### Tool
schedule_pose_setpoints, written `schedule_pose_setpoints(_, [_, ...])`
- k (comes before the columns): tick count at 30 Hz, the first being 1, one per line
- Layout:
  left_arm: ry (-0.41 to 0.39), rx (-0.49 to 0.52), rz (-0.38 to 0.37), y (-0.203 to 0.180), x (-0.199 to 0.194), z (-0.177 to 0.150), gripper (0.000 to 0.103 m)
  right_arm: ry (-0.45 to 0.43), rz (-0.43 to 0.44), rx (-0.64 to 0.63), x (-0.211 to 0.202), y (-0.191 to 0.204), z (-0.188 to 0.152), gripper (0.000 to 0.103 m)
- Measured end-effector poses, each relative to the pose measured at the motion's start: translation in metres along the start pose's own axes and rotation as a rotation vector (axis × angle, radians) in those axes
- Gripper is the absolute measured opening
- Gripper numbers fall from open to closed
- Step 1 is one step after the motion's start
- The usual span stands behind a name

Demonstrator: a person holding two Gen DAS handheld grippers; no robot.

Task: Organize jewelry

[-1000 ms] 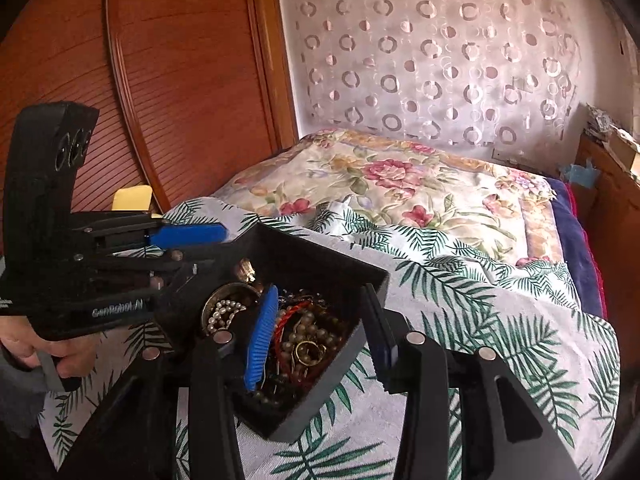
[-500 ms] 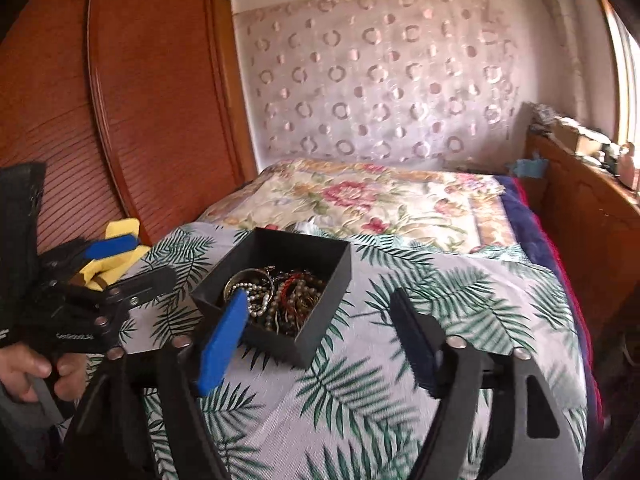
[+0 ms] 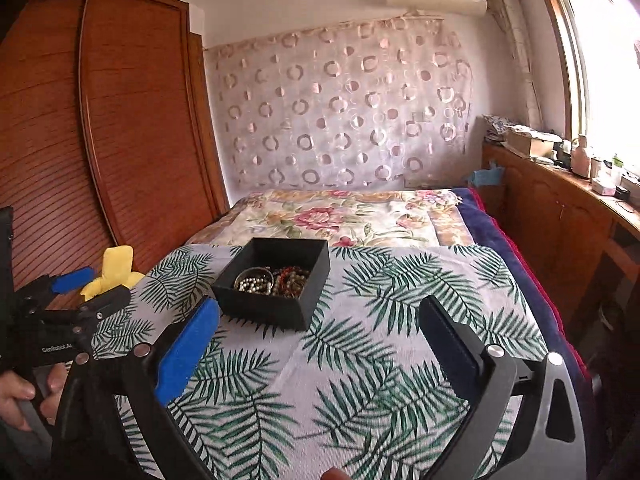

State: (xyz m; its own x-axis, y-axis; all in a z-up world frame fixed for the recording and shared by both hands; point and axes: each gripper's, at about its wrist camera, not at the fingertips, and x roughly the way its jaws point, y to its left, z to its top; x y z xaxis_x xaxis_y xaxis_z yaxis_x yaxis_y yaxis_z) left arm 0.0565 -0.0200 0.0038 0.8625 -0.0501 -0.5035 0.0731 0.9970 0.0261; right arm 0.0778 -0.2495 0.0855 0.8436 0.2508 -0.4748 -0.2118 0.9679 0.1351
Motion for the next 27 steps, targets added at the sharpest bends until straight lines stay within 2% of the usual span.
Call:
schedule_pose_setpoints(6, [-0.005,-0.018,0.014,0.006,-0.01,-0.01,0.095,-0.011,-0.021,0.004,-0.004,0.006,-0.011,0.101])
schedule_pose_setpoints(27, [-0.025,-0.027,0.029,0.009,-0.014,-0.008,0.095,-0.025,-0.034,-0.001,-0.007,0.012,-0.018,0.101])
